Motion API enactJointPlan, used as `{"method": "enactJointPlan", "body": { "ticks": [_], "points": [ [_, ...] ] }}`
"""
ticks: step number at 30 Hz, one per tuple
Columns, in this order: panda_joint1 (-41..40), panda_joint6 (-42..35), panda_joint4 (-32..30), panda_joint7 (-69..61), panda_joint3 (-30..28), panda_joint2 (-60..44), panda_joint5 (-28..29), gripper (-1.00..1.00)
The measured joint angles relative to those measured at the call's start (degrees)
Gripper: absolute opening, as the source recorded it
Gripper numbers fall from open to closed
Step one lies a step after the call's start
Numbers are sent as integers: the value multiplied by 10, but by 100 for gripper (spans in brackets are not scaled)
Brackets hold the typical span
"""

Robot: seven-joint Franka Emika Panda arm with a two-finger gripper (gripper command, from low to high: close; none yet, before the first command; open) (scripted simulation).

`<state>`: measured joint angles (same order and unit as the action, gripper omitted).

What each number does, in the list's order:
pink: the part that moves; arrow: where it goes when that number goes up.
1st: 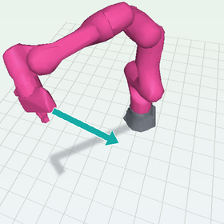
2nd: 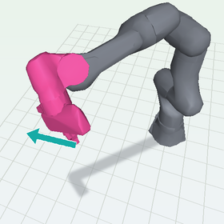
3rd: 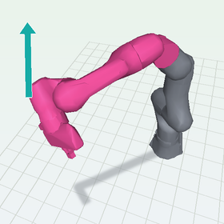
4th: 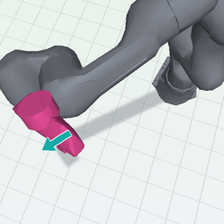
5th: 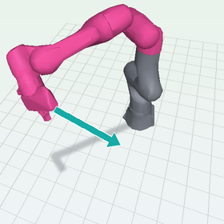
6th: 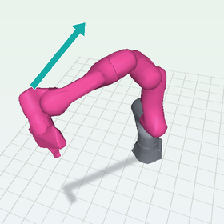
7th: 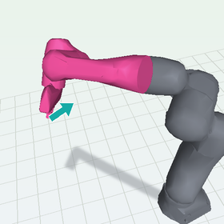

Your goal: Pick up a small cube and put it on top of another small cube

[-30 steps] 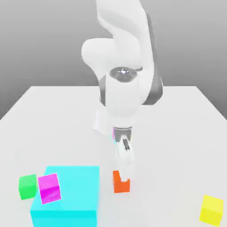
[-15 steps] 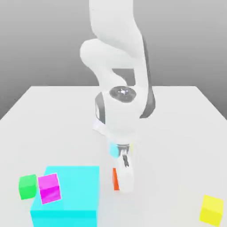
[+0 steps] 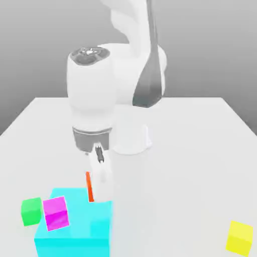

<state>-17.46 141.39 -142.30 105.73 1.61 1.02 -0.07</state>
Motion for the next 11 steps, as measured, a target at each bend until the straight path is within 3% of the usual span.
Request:
{"method": "enactJointPlan", "body": {
  "ticks": [2,5,6,11],
  "points": [
    [-35,-28,32,-41,-12,-5,0,-100],
    [-49,20,32,-51,6,-52,4,-100],
    [-45,38,29,-52,8,-67,5,100],
    [-45,38,29,-52,8,-67,5,100]
  ]
}}
